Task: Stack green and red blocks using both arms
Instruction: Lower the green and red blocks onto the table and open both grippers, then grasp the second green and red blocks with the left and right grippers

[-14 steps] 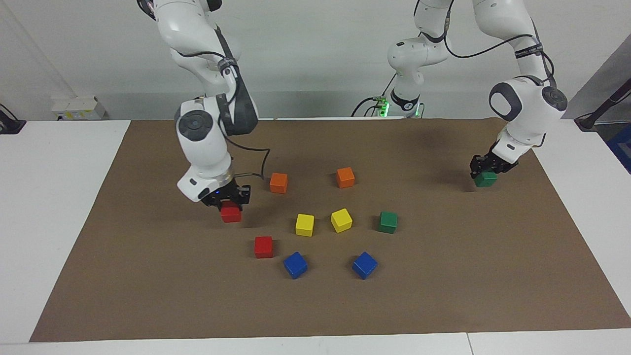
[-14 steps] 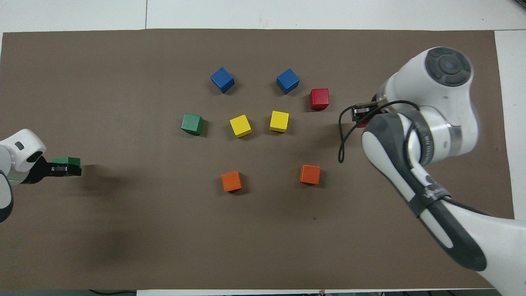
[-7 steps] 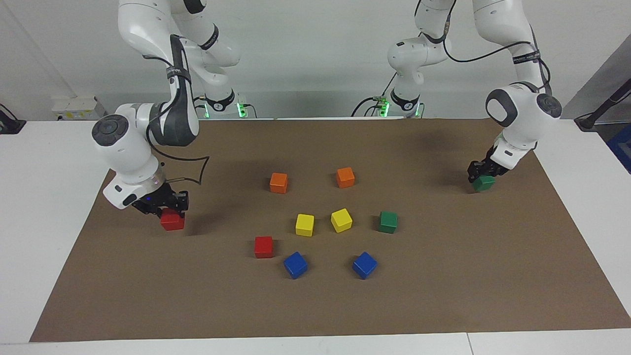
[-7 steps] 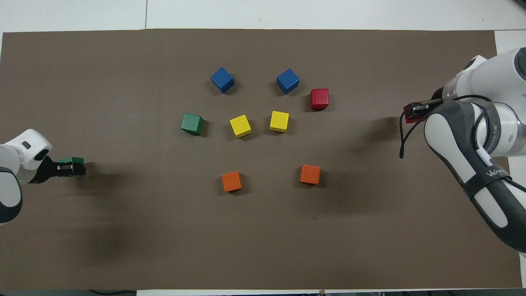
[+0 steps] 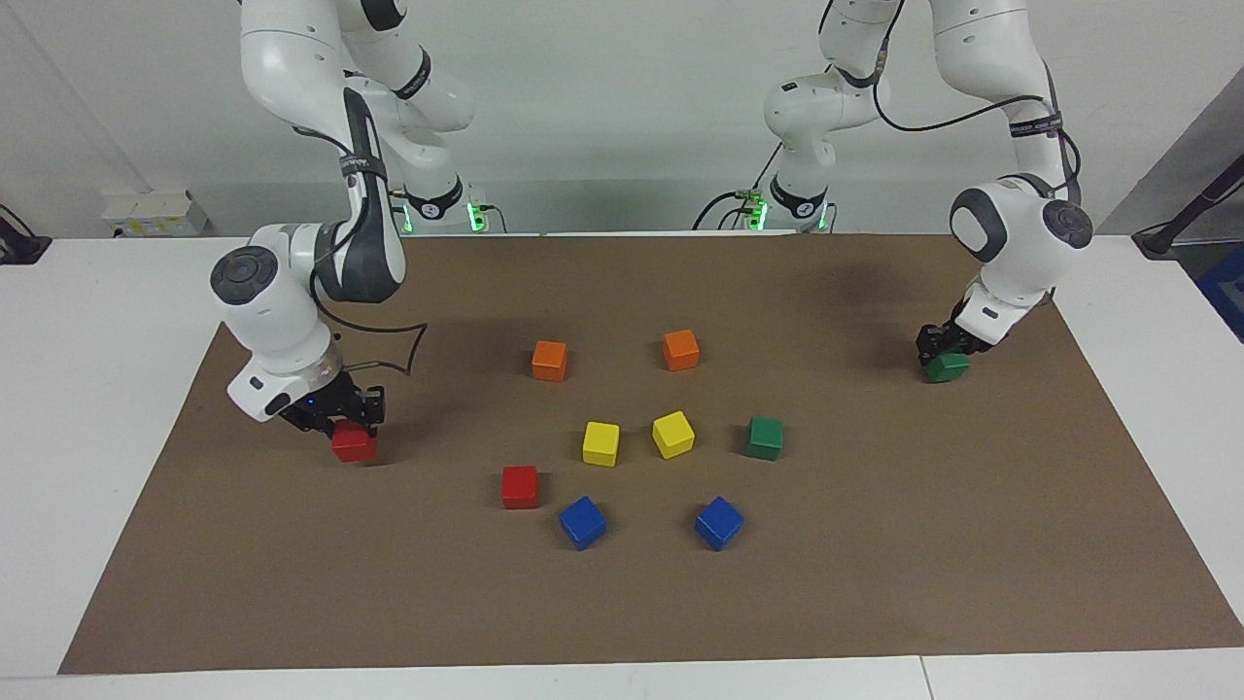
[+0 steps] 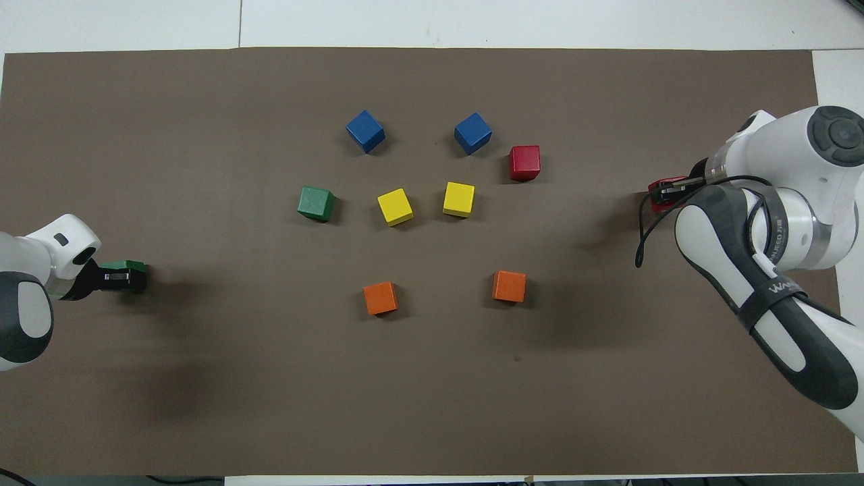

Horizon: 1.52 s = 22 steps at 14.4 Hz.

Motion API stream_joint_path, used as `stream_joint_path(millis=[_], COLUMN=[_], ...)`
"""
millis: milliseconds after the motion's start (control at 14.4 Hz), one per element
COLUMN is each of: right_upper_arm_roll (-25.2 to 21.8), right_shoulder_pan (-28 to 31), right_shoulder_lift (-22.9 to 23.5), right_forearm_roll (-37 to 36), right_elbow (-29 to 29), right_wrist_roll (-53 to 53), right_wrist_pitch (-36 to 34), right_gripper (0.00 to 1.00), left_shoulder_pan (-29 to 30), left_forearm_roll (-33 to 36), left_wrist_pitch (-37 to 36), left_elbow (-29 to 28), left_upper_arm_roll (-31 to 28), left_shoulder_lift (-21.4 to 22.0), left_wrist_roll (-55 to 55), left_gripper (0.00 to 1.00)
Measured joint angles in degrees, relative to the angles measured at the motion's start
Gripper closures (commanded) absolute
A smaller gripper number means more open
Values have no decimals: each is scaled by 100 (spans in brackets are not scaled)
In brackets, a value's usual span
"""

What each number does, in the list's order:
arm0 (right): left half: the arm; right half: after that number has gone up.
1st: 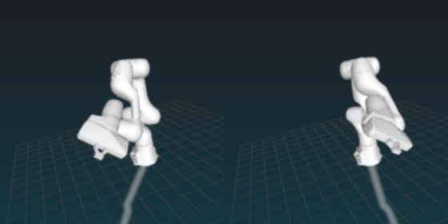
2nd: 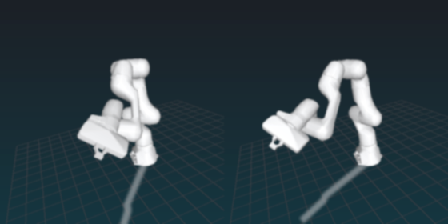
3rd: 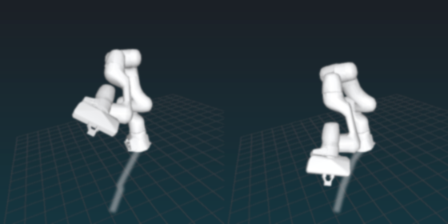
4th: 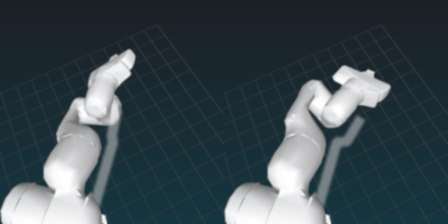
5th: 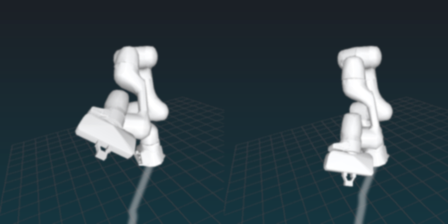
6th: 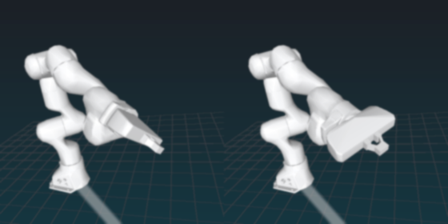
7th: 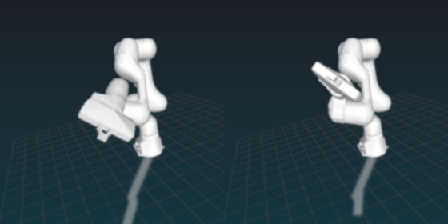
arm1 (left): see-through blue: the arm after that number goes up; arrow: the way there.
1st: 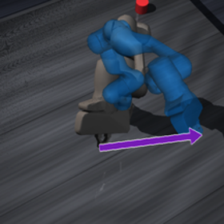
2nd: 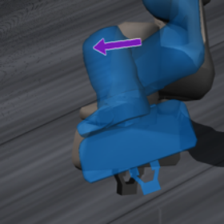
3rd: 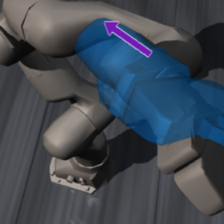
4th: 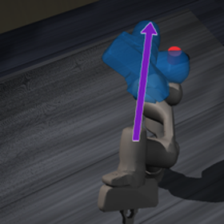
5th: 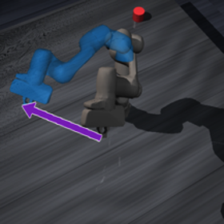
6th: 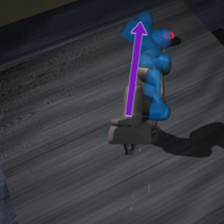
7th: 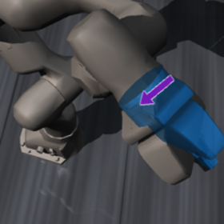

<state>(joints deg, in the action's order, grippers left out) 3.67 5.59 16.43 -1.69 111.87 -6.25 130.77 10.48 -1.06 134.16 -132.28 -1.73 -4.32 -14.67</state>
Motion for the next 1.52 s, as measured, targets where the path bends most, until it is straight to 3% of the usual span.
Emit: stream_joint_path(millis=[347,416,485,554,624,693,762,1178,1317,1525], right_upper_arm_roll=[-4,-6,-8,-7,-7,-7,-7,7,41,230], right_shoulder_pan=[9,20,37,53,64,72,80,142,132,68], right_shoulder_lift=[-7,-19,-43,-61,-77,-86,-91,-132,-211,-313], right_forearm_roll=[27,37,38,41,41,41,41,41,41,46], right_elbow=[365,431,471,501,523,535,542,434,14,-1119], right_wrist_roll=[3,4,4,4,4,4,5,5,39,513], right_wrist_pitch=[317,410,436,456,461,461,462,245,-465,-1897], right_gripper=[100,100,100,100,61,7,0,0,0,0], left_shoulder_pan=[-18,-24,-27,-28,-29,-29,-29,-30,-51,-445], left_forearm_roll=[6,9,12,15,19,23,28,37,37,37], left_wrist_pitch=[103,125,136,151,168,183,202,76,-530,-1706], left_elbow=[-8,-9,-10,-11,-15,-19,-22,129,622,1842], left_upper_arm_roll=[17,17,18,18,18,19,19,20,41,76], left_shoulder_lift=[-38,-57,-75,-88,-98,-106,-110,-91,-58,-35], left_wrist_roll=[0,0,0,-1,-1,-2,-10,-117,-137,-99], left_gripper=[100,95,77,49,21,0,0,0,0,0])
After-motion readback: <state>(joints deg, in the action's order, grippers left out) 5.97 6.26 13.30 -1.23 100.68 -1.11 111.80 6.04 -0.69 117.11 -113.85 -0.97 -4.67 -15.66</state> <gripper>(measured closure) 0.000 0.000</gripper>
